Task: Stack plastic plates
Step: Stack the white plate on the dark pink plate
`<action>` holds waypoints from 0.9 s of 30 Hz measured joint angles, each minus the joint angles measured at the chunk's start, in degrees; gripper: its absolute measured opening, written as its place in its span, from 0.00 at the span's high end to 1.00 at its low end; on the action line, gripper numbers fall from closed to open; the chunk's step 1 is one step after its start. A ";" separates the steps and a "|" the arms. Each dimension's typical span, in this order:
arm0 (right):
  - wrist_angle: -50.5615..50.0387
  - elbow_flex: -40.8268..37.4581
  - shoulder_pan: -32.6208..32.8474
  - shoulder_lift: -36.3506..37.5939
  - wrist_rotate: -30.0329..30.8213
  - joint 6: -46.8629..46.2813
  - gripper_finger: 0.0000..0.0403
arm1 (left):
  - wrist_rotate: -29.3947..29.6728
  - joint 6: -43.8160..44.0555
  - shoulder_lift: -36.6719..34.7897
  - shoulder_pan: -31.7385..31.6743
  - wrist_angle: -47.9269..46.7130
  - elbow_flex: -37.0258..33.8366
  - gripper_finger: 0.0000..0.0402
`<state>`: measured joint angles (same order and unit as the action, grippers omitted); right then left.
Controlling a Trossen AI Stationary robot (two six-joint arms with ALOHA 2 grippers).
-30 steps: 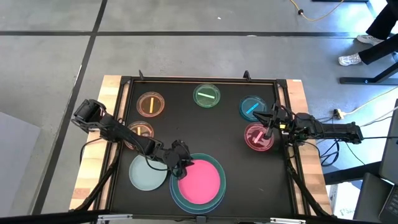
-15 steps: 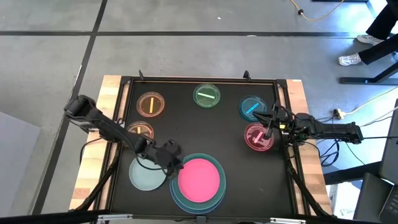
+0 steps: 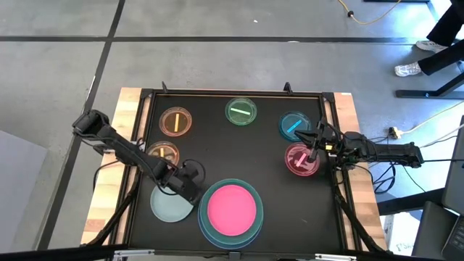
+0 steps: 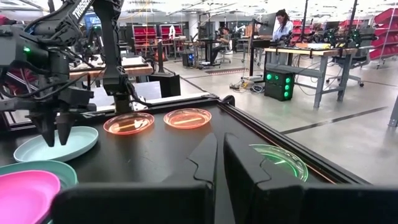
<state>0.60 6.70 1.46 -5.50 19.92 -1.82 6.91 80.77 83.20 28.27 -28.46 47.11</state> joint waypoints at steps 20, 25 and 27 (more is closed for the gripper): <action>-0.07 0.00 0.00 0.00 0.11 0.02 0.94 | -0.85 7.66 6.49 -0.50 2.07 -0.02 0.71; -0.07 0.00 0.00 -0.01 0.15 0.04 0.94 | -0.58 9.78 6.65 -0.64 0.66 -0.02 0.71; -0.07 0.00 0.00 -0.02 0.15 0.04 0.94 | -0.65 10.32 7.35 -0.64 0.62 -0.02 0.71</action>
<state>0.54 6.70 1.45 -5.52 20.08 -1.78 6.26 91.09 90.55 27.64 -27.83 47.09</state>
